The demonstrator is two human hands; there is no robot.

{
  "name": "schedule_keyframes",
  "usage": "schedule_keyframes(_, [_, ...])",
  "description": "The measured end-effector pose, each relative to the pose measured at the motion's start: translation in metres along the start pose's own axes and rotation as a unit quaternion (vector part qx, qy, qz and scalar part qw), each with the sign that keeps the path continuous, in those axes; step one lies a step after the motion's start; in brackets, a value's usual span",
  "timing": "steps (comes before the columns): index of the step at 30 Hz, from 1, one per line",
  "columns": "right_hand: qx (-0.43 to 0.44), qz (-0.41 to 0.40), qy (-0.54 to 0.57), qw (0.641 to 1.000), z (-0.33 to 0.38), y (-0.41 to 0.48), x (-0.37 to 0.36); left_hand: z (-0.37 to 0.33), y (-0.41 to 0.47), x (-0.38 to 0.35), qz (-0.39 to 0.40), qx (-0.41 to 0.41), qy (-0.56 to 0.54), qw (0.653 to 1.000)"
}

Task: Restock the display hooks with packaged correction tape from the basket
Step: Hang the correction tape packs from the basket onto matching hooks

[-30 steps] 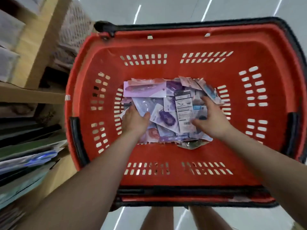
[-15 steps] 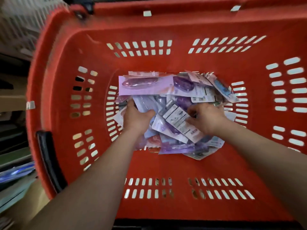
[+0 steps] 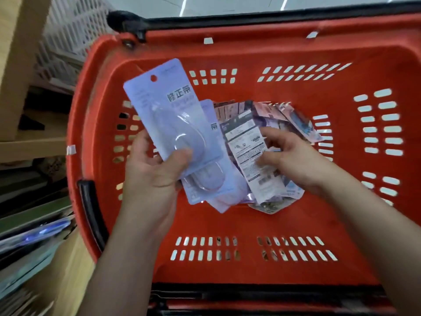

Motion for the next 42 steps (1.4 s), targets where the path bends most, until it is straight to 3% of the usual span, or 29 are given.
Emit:
schedule_keyframes(5, [-0.018, 0.007, -0.015, 1.0, 0.009, -0.008, 0.013, -0.007, 0.012, -0.021, 0.051, 0.021, -0.062, 0.997])
schedule_keyframes(11, [-0.055, 0.106, 0.189, 0.975, 0.0, -0.019, 0.004, 0.012, 0.011, -0.052, 0.032, 0.03, -0.11, 0.993])
schedule_keyframes(16, [-0.038, 0.181, 0.053, 0.981, -0.009, -0.034, 0.001, 0.027, 0.008, -0.067, -0.019, 0.035, -0.143, 0.989])
schedule_keyframes(19, [-0.072, 0.129, 0.006, 0.989, -0.02, -0.042, 0.005, 0.031, 0.007, -0.062, -0.048, 0.02, -0.13, 0.99])
schedule_keyframes(22, [-0.116, 0.037, 0.035, 0.992, -0.027, -0.052, 0.016, 0.031, 0.003, -0.052, -0.013, 0.031, -0.123, 0.992])
schedule_keyframes(27, [-0.071, -0.037, 0.115, 0.99, -0.008, -0.056, 0.01, 0.042, -0.028, -0.073, 0.087, 0.133, -0.143, 0.977])
schedule_keyframes(30, [-0.045, -0.061, 0.108, 0.991, 0.015, -0.061, -0.003, 0.039, -0.045, -0.081, 0.091, 0.156, -0.16, 0.971])
schedule_keyframes(38, [0.027, -0.01, 0.133, 0.991, 0.095, -0.123, -0.032, -0.044, -0.09, -0.082, 0.104, 0.129, -0.185, 0.969])
schedule_keyframes(42, [0.058, 0.008, 0.061, 0.996, 0.158, -0.171, -0.045, -0.108, -0.132, -0.077, 0.067, 0.084, -0.207, 0.973])
Point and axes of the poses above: each hand's wrist, its own y-axis towards the middle knuckle, its own x-axis out of the back of the hand, z = x × y, the point moved 3 cm from there along y, towards the middle knuckle, and after that the axes turned 8 degrees about z, right-handed, at the moved point
